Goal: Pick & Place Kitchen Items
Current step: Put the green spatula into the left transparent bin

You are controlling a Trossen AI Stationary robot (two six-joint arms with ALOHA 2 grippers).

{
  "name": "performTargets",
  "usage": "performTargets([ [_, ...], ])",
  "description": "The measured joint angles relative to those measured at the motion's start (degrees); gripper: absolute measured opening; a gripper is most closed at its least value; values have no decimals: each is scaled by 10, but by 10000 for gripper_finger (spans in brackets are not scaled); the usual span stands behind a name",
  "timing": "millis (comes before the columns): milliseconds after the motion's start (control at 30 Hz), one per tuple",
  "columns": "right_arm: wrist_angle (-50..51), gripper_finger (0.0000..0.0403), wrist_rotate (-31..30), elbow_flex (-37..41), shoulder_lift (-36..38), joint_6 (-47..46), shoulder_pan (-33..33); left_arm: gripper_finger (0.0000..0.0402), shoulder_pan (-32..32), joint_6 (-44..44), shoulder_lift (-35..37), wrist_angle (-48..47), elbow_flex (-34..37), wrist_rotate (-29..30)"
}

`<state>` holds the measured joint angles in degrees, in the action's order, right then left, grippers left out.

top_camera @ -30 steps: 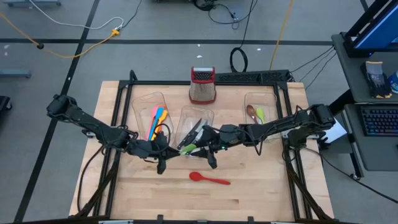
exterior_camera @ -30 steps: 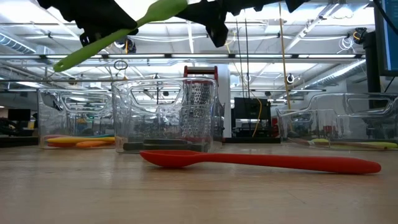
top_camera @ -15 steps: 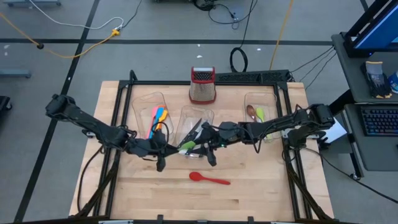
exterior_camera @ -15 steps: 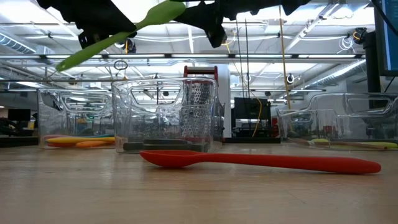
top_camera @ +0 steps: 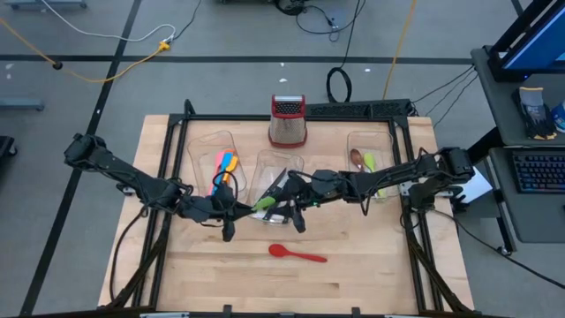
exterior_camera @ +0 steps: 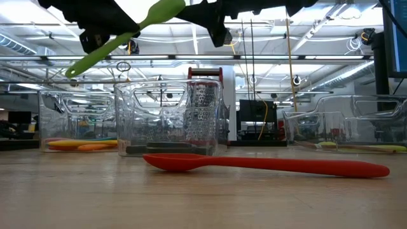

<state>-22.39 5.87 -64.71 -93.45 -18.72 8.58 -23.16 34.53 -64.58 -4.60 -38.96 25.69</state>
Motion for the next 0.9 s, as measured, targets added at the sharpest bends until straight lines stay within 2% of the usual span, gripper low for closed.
performTargets([
  [67,0,149,-3,0,0,3,0,0,0,-7,0,13,1,-5],
  [267,-5,150,-73,0,1,0,1,0,1,-12,0,41,1,-7],
  [567,-4,150,-82,0,1,-44,1,0,-4,-14,-1,46,2,-8],
  [733,-2,180,-95,0,1,10,3,0,-5,-14,-1,46,2,-10],
  [900,-2,235,-179,0,2,16,3,0,-5,-14,-1,47,2,-13],
])
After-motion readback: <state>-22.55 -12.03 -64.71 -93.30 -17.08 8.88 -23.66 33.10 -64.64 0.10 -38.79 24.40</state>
